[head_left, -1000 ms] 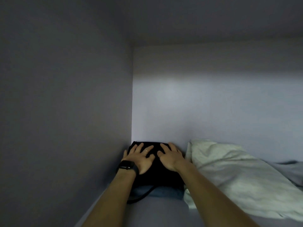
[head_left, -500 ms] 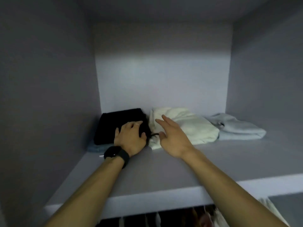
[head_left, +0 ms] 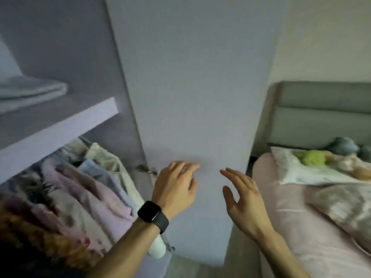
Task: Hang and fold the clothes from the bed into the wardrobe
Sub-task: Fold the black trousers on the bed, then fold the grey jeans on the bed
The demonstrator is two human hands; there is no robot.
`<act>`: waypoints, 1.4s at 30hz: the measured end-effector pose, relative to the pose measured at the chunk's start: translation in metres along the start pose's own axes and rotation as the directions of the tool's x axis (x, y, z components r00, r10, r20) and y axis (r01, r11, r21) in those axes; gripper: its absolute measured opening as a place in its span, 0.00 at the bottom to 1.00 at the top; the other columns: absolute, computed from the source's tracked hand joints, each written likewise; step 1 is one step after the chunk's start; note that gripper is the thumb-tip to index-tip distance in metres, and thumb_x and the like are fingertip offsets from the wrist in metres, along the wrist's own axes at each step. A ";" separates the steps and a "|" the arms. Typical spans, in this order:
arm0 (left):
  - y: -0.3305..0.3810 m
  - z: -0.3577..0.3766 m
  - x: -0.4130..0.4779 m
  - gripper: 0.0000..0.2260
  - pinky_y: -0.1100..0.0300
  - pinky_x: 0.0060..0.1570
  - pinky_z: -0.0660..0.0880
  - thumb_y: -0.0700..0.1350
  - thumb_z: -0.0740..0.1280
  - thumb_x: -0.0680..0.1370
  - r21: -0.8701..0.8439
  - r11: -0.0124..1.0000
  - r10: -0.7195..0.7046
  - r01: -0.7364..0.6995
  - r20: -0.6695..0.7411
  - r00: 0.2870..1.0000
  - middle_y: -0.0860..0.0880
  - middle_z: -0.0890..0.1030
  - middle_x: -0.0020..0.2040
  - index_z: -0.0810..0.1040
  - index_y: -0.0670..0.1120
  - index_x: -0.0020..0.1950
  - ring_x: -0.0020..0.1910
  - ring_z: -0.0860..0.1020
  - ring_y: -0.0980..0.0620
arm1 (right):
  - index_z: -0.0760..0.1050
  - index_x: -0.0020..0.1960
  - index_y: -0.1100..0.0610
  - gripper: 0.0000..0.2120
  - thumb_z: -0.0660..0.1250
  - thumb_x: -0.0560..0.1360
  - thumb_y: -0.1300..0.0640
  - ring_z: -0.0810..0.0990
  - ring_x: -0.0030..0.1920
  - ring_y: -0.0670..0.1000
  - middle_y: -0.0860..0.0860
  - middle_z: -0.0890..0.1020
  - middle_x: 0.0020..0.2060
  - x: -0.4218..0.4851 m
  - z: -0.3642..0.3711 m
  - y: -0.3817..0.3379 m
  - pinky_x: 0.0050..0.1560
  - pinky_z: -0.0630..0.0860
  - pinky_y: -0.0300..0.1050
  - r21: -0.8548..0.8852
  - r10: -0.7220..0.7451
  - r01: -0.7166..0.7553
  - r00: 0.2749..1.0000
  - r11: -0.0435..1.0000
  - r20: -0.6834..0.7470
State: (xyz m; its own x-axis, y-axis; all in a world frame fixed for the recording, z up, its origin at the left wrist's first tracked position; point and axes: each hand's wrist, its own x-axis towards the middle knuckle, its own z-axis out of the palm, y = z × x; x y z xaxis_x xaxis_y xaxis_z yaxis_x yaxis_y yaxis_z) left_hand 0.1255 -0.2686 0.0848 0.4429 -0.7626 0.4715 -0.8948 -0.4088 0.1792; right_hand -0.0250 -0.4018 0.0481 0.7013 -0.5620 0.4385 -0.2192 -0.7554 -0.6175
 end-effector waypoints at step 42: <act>0.732 0.289 -0.188 0.20 0.50 0.60 0.73 0.52 0.59 0.81 -0.705 0.013 0.866 -0.709 0.363 -0.345 0.50 0.77 0.66 0.70 0.55 0.73 0.65 0.74 0.47 | 0.71 0.73 0.53 0.22 0.64 0.79 0.56 0.68 0.71 0.54 0.49 0.75 0.69 -0.555 -0.284 0.163 0.71 0.62 0.43 0.484 0.586 -0.843 -0.519 -0.233 -0.622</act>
State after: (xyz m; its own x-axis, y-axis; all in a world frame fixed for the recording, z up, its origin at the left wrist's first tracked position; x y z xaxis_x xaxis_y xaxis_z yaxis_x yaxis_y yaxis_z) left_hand -0.5963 -0.5689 -0.1219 -0.9069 -0.2731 -0.3209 -0.3656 0.8886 0.2769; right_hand -0.6425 -0.3087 -0.1101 -0.9145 -0.3607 -0.1834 -0.2122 0.8134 -0.5417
